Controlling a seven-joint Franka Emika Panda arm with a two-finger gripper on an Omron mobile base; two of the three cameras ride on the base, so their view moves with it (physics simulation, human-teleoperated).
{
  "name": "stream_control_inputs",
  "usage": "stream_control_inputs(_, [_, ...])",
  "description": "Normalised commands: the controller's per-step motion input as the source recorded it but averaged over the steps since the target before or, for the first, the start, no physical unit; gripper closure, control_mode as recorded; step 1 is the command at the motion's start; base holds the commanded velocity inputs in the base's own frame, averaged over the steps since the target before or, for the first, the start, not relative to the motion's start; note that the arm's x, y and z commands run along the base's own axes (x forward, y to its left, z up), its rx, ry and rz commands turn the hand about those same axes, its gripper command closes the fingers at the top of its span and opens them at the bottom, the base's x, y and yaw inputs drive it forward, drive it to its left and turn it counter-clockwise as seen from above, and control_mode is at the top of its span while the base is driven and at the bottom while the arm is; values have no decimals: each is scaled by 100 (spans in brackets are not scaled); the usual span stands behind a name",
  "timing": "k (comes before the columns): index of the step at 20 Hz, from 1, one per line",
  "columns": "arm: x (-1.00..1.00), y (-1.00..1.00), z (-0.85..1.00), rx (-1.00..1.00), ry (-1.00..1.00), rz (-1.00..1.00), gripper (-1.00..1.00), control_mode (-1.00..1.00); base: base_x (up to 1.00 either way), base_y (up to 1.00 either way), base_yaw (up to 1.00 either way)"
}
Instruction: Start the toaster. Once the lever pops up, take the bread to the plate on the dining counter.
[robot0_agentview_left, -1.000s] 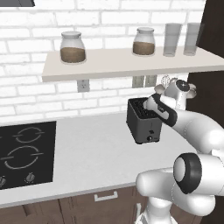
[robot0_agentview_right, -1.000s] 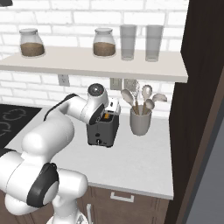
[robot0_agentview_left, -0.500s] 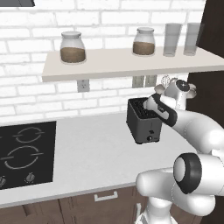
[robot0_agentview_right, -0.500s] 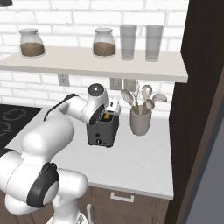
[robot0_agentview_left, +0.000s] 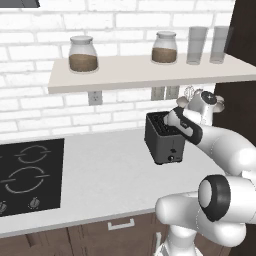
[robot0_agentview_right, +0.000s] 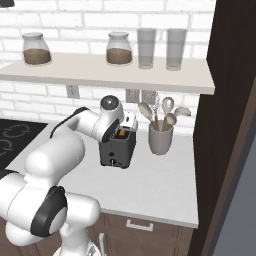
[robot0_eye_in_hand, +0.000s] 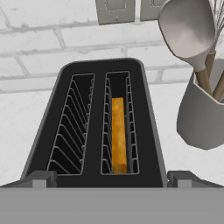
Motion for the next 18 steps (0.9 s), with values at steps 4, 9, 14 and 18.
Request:
stream_control_inputs(4, [0, 0, 0, 0, 0, 0, -100, -100, 0, 0, 0])
stream_control_inputs(9, [0, 0, 0, 0, 0, 0, -100, -100, 0, 0, 0])
stream_control_inputs(14, [0, 0, 0, 0, 0, 0, -100, -100, 0, 0, 0])
stream_control_inputs(18, [0, 0, 0, 0, 0, 0, -100, -100, 0, 0, 0])
